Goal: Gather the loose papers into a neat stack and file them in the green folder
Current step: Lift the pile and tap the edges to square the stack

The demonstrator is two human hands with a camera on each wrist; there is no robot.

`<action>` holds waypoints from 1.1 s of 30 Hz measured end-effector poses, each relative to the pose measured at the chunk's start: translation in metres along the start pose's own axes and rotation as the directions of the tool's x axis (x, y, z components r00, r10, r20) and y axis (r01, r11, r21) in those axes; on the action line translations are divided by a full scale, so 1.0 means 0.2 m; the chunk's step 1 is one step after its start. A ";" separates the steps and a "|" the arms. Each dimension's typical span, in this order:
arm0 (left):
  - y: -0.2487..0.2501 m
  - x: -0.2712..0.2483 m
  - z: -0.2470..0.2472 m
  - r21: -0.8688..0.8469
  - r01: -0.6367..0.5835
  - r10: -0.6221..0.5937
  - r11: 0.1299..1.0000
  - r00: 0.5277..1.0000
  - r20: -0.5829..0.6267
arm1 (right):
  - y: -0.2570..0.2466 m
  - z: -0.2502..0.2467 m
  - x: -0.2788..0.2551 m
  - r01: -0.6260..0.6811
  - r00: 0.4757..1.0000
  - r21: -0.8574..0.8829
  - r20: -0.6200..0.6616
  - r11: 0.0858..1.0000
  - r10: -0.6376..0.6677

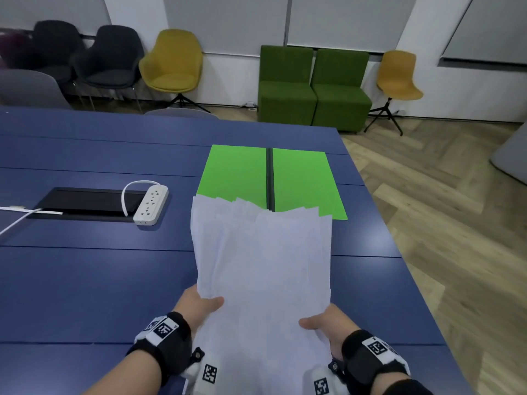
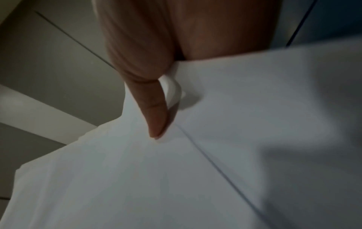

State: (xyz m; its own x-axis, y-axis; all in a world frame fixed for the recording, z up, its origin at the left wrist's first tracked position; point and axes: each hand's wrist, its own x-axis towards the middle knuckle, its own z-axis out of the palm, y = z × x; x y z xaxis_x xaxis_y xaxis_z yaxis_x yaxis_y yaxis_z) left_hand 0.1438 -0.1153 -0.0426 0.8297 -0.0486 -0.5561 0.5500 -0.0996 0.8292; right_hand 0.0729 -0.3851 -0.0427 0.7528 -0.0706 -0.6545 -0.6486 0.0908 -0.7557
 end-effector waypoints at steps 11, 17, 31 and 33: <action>0.85 -0.34 0.00 -0.031 -0.673 0.673 0.739 0.740 -0.013 | -0.74 0.05 -0.43 0.688 0.696 -0.039 -0.247 0.725 -0.674; 1.08 -0.50 0.03 -0.094 -0.820 0.824 0.564 0.567 0.001 | -0.89 0.02 -0.54 0.806 0.542 -0.023 -0.376 0.592 -0.752; 0.33 -0.24 -0.04 -0.148 -0.523 0.537 0.839 0.840 0.074 | -0.34 0.01 -0.38 0.614 0.761 -0.107 -0.183 0.782 -0.623; 0.36 -0.24 -0.04 -0.141 -0.532 0.545 0.835 0.835 0.078 | -0.34 -0.01 -0.38 0.617 0.765 -0.065 -0.185 0.784 -0.617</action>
State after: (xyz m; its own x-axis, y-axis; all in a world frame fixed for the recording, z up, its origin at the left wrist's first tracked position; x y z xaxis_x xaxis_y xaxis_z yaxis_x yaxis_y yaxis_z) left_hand 0.1444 -0.1126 0.0436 0.9848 -0.1727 -0.0162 0.0309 0.0828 0.9961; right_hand 0.0600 -0.3874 0.0593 0.9550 -0.2943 -0.0385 -0.0517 -0.0371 -0.9980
